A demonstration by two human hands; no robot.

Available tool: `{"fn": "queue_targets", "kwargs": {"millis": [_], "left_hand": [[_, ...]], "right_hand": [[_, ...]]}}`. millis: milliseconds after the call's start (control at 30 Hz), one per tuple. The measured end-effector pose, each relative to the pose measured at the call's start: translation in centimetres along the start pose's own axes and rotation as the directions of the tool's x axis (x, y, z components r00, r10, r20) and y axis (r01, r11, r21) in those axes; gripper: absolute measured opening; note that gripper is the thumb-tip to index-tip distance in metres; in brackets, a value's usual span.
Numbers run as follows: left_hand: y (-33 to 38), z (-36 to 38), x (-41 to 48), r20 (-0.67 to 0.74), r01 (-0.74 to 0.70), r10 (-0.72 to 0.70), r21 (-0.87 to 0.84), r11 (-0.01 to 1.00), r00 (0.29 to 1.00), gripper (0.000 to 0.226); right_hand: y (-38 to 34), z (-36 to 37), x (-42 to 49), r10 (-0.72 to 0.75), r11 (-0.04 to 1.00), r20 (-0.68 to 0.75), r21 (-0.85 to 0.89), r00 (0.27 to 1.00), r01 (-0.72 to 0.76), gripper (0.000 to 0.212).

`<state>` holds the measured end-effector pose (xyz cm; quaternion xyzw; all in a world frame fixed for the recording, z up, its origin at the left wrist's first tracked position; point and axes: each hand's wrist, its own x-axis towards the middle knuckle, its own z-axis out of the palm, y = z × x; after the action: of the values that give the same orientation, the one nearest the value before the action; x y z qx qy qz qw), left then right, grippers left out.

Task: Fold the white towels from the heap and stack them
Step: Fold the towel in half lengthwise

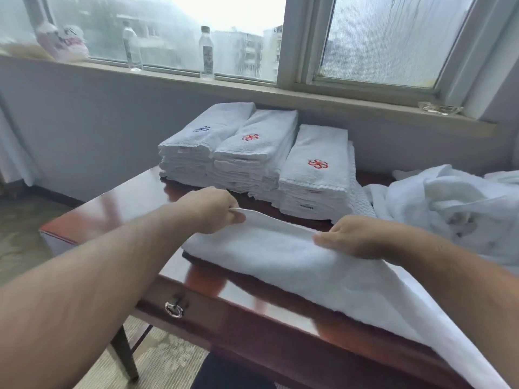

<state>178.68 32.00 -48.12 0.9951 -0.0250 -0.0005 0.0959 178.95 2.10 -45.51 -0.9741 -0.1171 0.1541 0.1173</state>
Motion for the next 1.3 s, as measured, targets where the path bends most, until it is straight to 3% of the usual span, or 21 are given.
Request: {"fn": "queue_targets", "kwargs": {"millis": [100,200,233,300,400,533,667,733,800,867,933,1000,1133,1233,1300], "left_hand": [[0.5,0.5,0.9,-0.035,0.007,0.0,0.199,0.98,0.999,0.039],[1.6,1.1,1.5,-0.121,-0.035,0.087,0.38,0.924,0.989,0.022],[2.3,1.5,1.5,-0.157,-0.064,0.126,0.35,0.935,0.98,0.025],[4.4,2.5,1.2,-0.199,-0.164,0.187,0.124,0.979,0.962,0.032],[8.9,4.3,0.5,-0.162,-0.333,0.31,-0.135,0.933,0.937,0.031],[14.2,6.0,0.7,-0.145,-0.472,0.45,-0.209,0.856,0.881,0.029],[17.9,7.2,0.6,-0.163,-0.554,0.529,-0.235,0.799,0.833,0.027],[20.0,7.2,-0.2,-0.157,-0.632,0.616,-0.289,0.719,0.772,0.037],[22.3,7.3,-0.9,-0.102,-0.693,0.703,-0.319,0.647,0.703,0.052],[24.2,7.7,-1.0,-0.039,-0.718,0.738,-0.268,0.642,0.674,0.045],[25.3,7.9,-0.6,-0.042,-0.706,0.724,-0.264,0.657,0.689,0.03],[25.6,7.8,0.2,-0.052,-0.674,0.696,-0.309,0.671,0.716,0.029],[26.2,7.6,1.0,-0.055,-0.608,0.626,-0.317,0.728,0.778,0.035],[27.1,8.3,1.2,-0.003,-0.568,0.584,-0.243,0.787,0.811,0.04],[28.0,8.5,0.6,0.014,-0.564,0.577,-0.191,0.803,0.817,0.04]], "right_hand": [[0.1,0.9,2.0,-0.012,0.999,-0.086,-0.037,0.996,0.009,0.06],[0.7,2.6,3.3,0.0,1.0,-0.188,0.009,0.982,0.001,0.058],[1.0,3.2,3.5,0.005,1.0,-0.196,0.023,0.981,0.0,0.056],[1.7,3.8,2.9,0.002,0.999,-0.228,0.047,0.974,0.009,0.054],[3.9,3.6,-0.4,0.019,0.987,-0.292,0.157,0.956,0.029,0.06],[8.4,3.3,-7.8,-0.024,0.948,-0.228,0.303,0.973,0.095,0.053],[11.7,4.4,-13.5,0.033,0.999,-0.276,0.0,0.961,-0.035,0.025],[12.7,4.8,-15.0,0.05,0.997,-0.325,-0.046,0.944,-0.069,0.024],[13.5,4.7,-15.6,0.085,0.996,-0.36,0.057,0.929,-0.068,0.024],[14.3,4.4,-15.9,0.116,0.983,-0.409,0.175,0.905,-0.047,0.017],[15.2,3.9,-16.1,0.165,0.967,-0.43,0.25,0.888,-0.059,0.016],[16.2,3.4,-16.8,0.212,0.956,-0.358,0.267,0.909,-0.118,0.026],[19.2,2.1,-18.8,0.215,0.974,-0.207,-0.026,0.954,-0.225,0.039],[22.2,1.3,-19.7,0.311,0.934,-0.265,-0.094,0.913,-0.346,0.034],[23.4,0.8,-19.7,0.338,0.934,-0.315,-0.008,0.887,-0.358,0.028]]}}
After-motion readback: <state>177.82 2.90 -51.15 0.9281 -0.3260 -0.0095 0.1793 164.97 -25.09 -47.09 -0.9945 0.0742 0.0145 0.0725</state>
